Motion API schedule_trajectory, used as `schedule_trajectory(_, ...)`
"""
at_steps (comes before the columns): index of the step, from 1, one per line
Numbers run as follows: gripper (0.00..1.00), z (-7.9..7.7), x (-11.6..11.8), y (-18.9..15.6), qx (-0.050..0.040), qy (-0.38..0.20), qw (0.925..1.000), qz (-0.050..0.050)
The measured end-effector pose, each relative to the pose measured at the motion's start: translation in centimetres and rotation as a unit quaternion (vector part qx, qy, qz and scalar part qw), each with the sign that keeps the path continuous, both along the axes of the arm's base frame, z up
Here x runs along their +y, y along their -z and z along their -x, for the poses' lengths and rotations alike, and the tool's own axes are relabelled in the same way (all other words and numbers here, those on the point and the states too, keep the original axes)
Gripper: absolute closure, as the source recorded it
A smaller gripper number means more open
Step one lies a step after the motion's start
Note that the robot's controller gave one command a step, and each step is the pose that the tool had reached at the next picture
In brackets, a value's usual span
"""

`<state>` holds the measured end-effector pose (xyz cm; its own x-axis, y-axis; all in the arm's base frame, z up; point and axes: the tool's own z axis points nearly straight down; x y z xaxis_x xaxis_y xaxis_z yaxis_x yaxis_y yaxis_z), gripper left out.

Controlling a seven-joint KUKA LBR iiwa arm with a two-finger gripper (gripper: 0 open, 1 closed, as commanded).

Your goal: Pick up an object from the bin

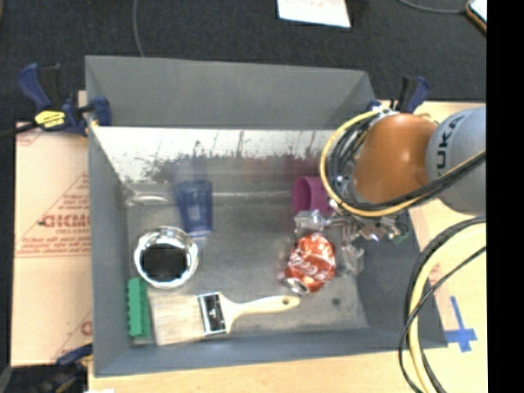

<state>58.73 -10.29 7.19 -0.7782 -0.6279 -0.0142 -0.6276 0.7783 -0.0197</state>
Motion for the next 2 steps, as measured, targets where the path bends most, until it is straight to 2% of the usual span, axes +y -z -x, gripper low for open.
schedule_trajectory(1,0.0,3.1,-0.9,-2.9,0.0048,-0.077,0.997,-0.001)
schedule_trajectory(2,1.0,0.8,-0.3,-0.9,-0.0002,-0.013,0.9999,-0.001)
